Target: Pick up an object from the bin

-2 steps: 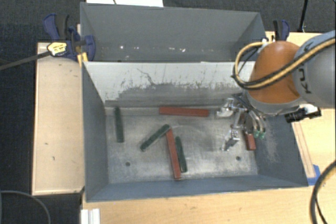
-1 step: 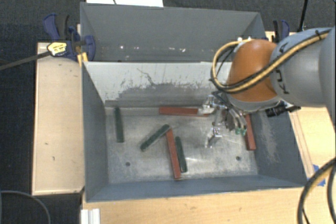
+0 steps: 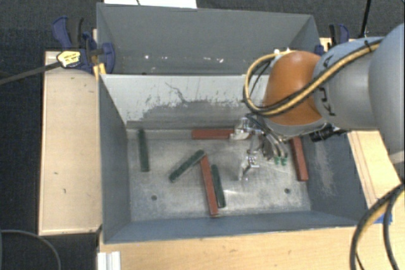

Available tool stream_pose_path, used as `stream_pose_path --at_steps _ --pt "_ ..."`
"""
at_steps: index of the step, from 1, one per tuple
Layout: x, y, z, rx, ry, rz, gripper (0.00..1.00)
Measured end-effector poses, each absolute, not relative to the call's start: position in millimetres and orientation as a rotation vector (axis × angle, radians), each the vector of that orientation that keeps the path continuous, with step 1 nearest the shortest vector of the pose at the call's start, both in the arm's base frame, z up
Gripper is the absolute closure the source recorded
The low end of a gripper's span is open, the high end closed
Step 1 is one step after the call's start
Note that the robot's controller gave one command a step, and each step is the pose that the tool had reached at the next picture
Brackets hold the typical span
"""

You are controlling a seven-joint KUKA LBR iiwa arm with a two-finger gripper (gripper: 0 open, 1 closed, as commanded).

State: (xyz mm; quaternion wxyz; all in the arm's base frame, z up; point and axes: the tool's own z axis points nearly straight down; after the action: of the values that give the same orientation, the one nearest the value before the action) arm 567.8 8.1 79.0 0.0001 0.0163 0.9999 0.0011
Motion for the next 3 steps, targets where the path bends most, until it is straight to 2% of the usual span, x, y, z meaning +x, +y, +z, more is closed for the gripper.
stream_pose_path --at_steps 1,2,3 --pt "575.1 34.8 76.6 0.185 3.132 -0.004 0.00" --pt "546.0 61.5 79.2 0.040 3.139 0.000 0.00" --pt "573.8 118.3 81.4 -0.103 3.137 0.002 1.00"
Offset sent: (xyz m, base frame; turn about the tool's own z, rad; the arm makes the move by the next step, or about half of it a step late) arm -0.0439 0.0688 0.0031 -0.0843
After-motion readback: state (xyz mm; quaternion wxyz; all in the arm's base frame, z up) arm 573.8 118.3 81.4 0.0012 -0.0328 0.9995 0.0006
